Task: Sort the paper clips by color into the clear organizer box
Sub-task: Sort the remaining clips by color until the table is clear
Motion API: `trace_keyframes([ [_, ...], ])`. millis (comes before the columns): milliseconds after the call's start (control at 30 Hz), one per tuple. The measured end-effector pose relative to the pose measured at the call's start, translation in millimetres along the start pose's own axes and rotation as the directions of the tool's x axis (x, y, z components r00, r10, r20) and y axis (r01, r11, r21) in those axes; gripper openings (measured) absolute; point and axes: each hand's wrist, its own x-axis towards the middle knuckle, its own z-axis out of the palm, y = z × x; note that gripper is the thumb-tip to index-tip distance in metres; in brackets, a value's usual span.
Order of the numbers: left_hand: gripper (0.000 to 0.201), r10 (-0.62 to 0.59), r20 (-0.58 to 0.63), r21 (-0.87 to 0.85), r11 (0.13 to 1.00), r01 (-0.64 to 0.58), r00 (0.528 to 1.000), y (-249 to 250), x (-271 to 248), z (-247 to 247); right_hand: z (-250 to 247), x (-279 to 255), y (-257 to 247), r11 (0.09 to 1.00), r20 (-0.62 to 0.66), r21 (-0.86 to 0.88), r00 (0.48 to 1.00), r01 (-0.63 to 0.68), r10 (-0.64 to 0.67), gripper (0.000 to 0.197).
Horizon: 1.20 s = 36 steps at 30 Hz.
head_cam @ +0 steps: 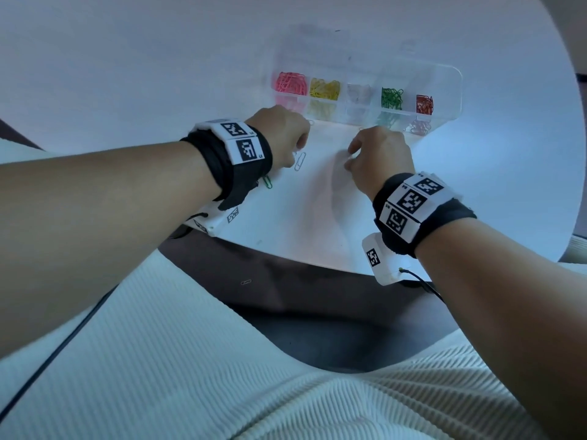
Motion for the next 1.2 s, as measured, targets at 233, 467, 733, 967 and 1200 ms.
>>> trace_keyframes([
  [233,0.015,-0.073,0.015,-0.067,0.995,0.074,0.997,0,-5,-3,-4,-6,-7,0.999,0.083,0.003,0.995,0.046,-0.047,0.009],
  [467,0.029,-0.153,0.024,-0.138,0.978,0.155,0.988,-3,2,-14,-16,-12,-15,0.347,0.304,0.876,0.942,-0.336,0.144,0.028],
  [733,0.031,-0.092,-0.024,-0.015,0.996,0.091,0.996,6,5,7,-22,-2,-44,0.823,0.099,0.567,0.99,0.031,-0.105,0.024],
  [967,0.019,-0.01,0.015,-0.009,1.0,0.011,1.0,8,0,12,-6,18,-48,0.982,0.169,0.106,0.97,0.158,-0.175,0.045],
  [1200,0.026,-0.054,0.097,-0.001,0.999,0.055,0.994,5,-6,10,-3,16,-37,0.997,0.082,0.031,0.994,0.076,-0.078,0.007],
])
